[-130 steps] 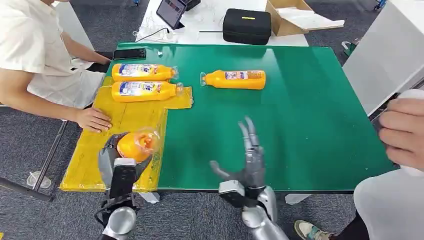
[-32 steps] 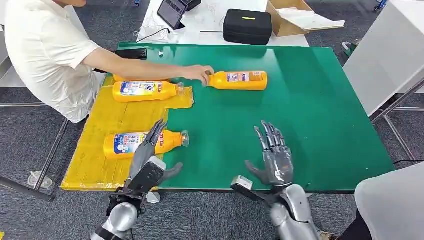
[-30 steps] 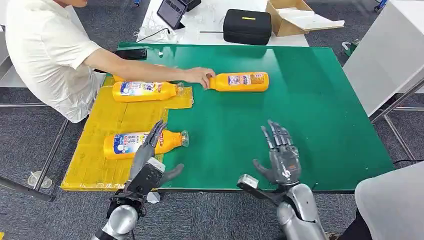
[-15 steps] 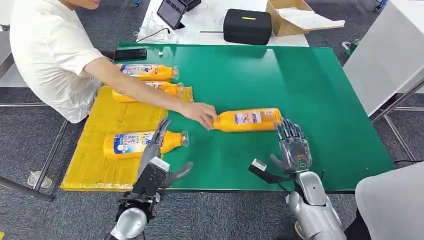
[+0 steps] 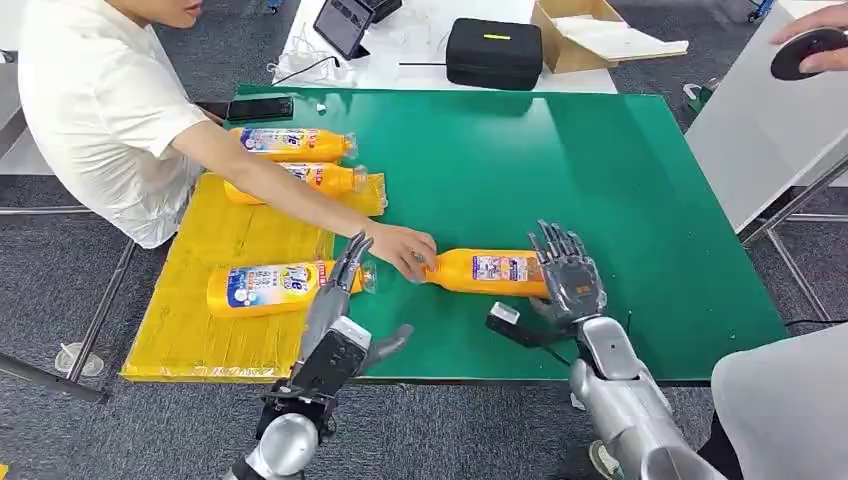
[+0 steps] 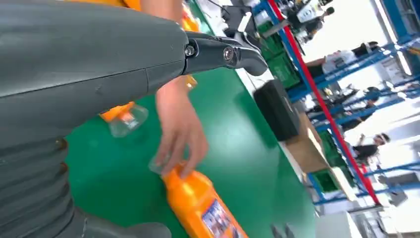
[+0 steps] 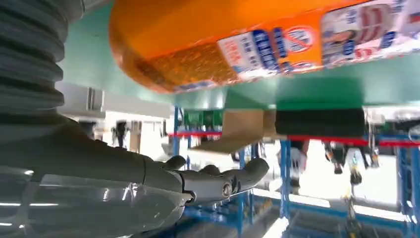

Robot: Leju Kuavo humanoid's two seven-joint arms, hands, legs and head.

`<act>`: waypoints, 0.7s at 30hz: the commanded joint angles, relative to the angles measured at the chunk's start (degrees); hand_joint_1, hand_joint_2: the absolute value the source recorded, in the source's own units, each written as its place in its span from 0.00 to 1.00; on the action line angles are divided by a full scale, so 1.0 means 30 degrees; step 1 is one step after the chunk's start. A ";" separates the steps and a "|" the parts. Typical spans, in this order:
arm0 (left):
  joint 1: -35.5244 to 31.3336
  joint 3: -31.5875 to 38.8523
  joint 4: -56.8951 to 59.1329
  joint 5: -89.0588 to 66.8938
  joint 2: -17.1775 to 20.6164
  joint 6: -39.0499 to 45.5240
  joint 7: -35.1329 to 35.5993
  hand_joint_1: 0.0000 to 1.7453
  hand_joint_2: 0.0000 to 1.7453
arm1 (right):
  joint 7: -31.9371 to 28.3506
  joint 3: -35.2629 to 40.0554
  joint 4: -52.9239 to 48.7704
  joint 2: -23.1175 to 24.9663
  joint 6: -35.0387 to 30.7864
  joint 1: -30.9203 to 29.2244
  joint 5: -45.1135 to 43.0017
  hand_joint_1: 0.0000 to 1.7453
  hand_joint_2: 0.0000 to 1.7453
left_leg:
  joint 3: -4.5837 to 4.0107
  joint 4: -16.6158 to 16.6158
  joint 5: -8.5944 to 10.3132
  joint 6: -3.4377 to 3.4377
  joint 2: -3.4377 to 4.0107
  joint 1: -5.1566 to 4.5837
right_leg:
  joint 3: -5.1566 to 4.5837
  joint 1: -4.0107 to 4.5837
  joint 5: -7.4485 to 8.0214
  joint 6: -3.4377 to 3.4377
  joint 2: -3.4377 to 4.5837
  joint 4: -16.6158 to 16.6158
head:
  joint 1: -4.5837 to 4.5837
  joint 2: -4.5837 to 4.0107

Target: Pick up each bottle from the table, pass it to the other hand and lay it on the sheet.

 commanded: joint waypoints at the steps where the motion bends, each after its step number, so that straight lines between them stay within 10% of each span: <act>1: -0.1922 -0.1401 0.2415 0.0630 -0.0046 -0.0286 -0.0230 0.00 1.00 | -0.0275 0.1012 0.5796 0.1332 0.1021 -0.3555 -0.0412 0.00 1.00 | 0.0076 -0.0011 -0.0014 0.0007 0.0063 -0.0007 | 0.0054 0.0003 0.0000 -0.0036 0.0033 -0.0004 | -0.0007 0.0000; 21: -0.2053 -0.1446 0.2523 0.1210 0.0222 0.0087 -0.0461 0.00 1.00 | 0.1022 0.1202 0.6936 0.0631 0.3084 -0.3602 -0.0426 0.00 1.00 | 0.0062 -0.0011 -0.0009 0.0009 -0.0006 -0.0009 | 0.0063 0.0002 -0.0017 -0.0031 -0.0030 -0.0004 | -0.0007 0.0007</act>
